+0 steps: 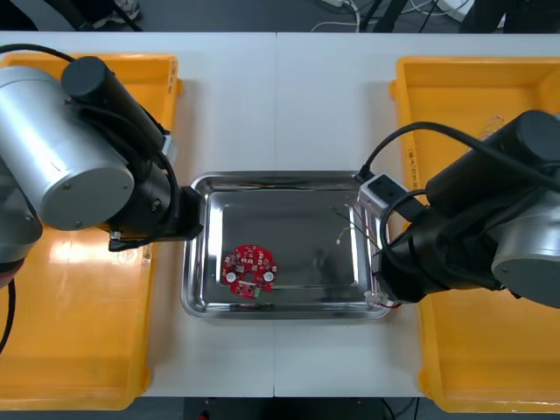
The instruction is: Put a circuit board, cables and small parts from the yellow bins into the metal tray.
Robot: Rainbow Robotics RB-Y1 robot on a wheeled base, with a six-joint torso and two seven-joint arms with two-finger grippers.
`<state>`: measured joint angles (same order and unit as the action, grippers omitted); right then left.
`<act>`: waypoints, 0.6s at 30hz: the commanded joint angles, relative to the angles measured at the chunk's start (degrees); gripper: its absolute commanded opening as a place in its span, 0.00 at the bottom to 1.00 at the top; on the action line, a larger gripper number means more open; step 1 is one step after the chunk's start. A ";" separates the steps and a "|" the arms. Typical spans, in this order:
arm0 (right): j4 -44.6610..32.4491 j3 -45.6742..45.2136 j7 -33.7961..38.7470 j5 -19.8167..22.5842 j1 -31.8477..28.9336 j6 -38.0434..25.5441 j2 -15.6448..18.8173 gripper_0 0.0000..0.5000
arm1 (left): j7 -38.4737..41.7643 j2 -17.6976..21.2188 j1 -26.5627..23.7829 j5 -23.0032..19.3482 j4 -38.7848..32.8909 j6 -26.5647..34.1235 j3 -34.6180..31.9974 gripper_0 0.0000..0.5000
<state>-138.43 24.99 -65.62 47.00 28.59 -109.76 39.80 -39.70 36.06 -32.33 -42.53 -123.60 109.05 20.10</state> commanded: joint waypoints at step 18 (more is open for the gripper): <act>5.54 9.12 -14.18 -10.18 2.96 -0.24 -7.64 0.00 | -23.23 10.52 0.07 -5.64 7.94 0.95 -14.91 1.00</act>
<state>-133.17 33.47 -75.15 38.24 29.73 -109.76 33.69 -57.01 43.80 -32.33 -47.78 -116.87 109.54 7.84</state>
